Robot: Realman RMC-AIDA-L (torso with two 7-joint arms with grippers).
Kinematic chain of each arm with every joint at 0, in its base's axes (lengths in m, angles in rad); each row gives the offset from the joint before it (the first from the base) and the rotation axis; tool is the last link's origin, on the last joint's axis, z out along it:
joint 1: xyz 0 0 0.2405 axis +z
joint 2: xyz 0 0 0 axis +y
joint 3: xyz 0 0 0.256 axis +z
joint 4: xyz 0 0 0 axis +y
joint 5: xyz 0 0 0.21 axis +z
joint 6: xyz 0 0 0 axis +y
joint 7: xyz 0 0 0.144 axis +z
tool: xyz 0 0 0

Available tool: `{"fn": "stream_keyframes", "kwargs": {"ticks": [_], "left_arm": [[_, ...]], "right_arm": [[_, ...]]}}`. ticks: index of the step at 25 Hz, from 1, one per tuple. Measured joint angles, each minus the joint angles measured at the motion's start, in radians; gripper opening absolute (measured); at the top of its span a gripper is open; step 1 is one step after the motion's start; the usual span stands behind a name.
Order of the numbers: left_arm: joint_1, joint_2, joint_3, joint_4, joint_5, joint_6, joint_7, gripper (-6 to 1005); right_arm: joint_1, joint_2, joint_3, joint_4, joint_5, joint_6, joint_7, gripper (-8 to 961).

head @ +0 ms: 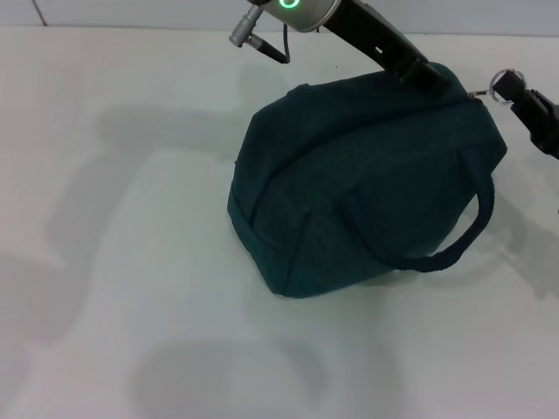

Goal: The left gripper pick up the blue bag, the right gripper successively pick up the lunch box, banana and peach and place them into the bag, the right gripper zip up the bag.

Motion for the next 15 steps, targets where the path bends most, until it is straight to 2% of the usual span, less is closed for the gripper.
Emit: {"fn": "stream_keyframes", "kwargs": {"ticks": [2, 5, 15], "left_arm": [[0.0, 0.0, 0.0, 0.002, 0.0, -0.001, 0.001, 523], [0.002, 0.0, 0.0, 0.006, 0.0, -0.007, 0.001, 330], [0.001, -0.002, 0.0, 0.006, 0.001, -0.011, 0.003, 182]], "right_arm": [[0.0, 0.0, 0.002, 0.0, 0.0, 0.0, 0.0, 76], [-0.002, 0.0, 0.007, 0.002, 0.001, 0.009, 0.0, 77], [-0.003, 0.0, 0.009, 0.0, 0.003, 0.036, 0.0, 79]]}}
